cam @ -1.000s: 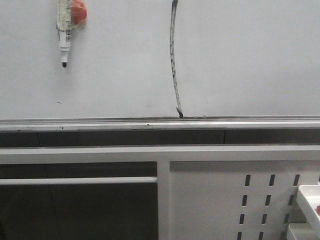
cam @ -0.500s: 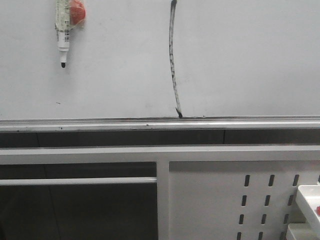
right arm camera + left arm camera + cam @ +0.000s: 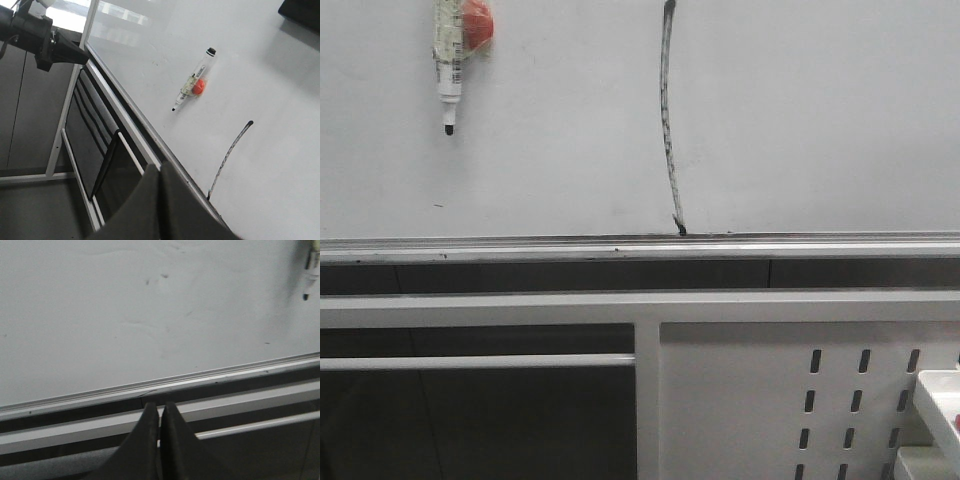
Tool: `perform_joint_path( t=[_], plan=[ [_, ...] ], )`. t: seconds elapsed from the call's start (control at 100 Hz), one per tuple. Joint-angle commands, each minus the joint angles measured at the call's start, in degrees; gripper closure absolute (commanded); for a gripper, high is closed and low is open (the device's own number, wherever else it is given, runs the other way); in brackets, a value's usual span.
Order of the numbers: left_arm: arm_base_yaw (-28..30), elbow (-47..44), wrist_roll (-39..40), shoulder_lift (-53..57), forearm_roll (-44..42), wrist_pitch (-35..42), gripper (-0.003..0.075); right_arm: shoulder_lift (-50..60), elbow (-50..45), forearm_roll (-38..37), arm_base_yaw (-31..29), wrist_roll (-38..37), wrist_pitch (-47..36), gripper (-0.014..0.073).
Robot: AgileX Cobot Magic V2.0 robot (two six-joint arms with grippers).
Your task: Write number 1 on whiteboard
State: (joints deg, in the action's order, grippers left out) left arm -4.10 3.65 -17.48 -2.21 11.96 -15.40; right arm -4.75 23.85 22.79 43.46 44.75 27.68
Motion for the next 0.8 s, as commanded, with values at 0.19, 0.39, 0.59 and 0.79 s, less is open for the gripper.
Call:
perform_joint_path(
  t=[0.19, 0.39, 0.59, 0.79],
  plan=[
    [5.6, -5.9, 10.9, 3.8, -0.6, 2.7, 0.0740, -0.7, 1.4, 0.2, -0.3, 0.0, -3.3, 0.0651],
    [6.2, -5.9, 11.0, 3.8, 1.7, -2.5, 0.0740, -0.7, 1.4, 0.2, -0.3, 0.0, -3.2, 0.0651],
    [6.2, -5.9, 11.0, 3.8, 1.8, -2.5, 0.0740, -0.7, 1.4, 0.2, -0.3, 0.0, -3.2, 0.0651],
    [6.2, -5.9, 11.0, 3.8, 1.8, -2.5, 0.0740, -0.7, 1.4, 0.2, -0.3, 0.0, -3.2, 0.0651]
  ],
)
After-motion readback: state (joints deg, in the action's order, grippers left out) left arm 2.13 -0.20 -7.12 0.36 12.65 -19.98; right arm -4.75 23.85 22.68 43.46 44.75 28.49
